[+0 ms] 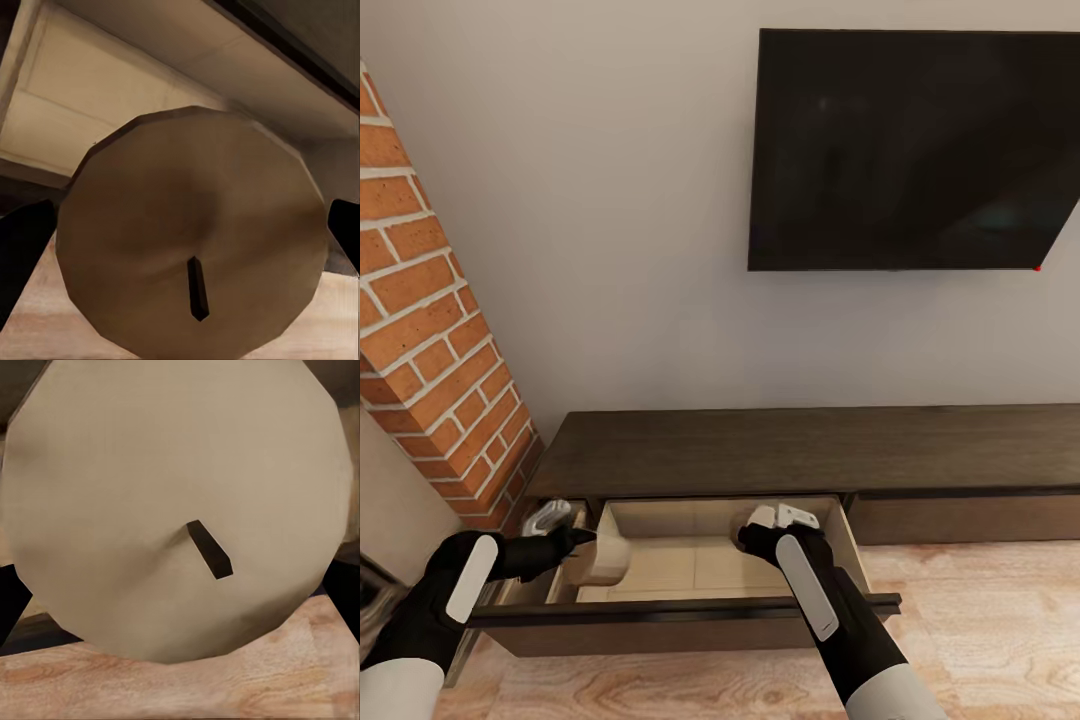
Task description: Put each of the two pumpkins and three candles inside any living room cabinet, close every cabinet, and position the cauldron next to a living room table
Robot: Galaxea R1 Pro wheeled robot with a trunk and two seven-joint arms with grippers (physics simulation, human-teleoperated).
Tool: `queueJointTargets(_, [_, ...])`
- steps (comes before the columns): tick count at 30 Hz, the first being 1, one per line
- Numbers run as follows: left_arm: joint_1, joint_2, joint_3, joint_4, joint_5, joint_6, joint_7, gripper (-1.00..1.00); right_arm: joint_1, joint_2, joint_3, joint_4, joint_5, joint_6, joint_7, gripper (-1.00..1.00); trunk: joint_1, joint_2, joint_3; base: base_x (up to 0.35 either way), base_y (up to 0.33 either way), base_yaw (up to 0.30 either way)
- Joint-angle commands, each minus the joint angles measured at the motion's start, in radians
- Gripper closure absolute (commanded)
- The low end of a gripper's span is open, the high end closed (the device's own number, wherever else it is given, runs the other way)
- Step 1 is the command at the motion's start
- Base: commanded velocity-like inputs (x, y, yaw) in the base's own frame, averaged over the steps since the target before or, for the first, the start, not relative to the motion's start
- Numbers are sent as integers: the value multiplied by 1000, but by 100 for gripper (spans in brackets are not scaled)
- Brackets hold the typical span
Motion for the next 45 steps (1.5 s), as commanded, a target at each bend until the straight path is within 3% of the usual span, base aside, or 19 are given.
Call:
queueJointTargets(1, [0, -23, 0, -1, 4, -17, 50, 100, -2, 0, 1, 9, 0, -1, -19, 100, 0, 0, 0, 0, 0, 0])
queueJointTargets(3, [0, -67, 0, -6, 2, -66, 138, 100, -3, 0, 10, 21, 3, -3, -63, 100, 0, 0, 0, 0, 0, 0])
queueJointTargets(5, [0, -96, 0, -8, 2, -102, 198, 100, -4, 0, 42, 27, 4, -8, -102, 100, 0, 0, 0, 0, 0, 0])
queueJointTargets(7, [0, -114, -1, -10, 2, -118, 228, 100, -5, 0, 76, 31, 5, -14, -121, 100, 0, 0, 0, 0, 0, 0])
queueJointTargets(11, [0, -138, -12, -13, 1, -126, 246, 100, -6, 0, 107, 49, 6, -31, -131, 100, 0, 0, 0, 0, 0, 0])
queueJointTargets(12, [0, -158, -36, -18, -1, -128, 253, 100, -7, 0, 120, 62, 7, -46, -132, 100, 0, 0, 0, 0, 0, 0])
queueJointTargets(16, [0, -180, -107, -43, -3, -130, 294, 100, -8, 0, 138, 88, 8, -77, -133, 100, 0, 0, 0, 0, 0, 0])
queueJointTargets(22, [0, -186, -143, -62, -2, -144, 327, 100, -18, 0, 145, 128, 7, -116, -128, 100, 0, 0, 0, 0, 0, 0])
queueJointTargets(28, [0, -184, -146, -64, -1, -188, 325, 100, -19, 0, 146, 132, 7, -127, -122, 100, 0, 0, 0, 61, 45, 0])
queueJointTargets(45, [0, -179, -145, -63, 8, -193, 319, 100, -18, 0, 147, 128, 7, -129, -121, 100, 0, 0, 0, 37, 38, 24])
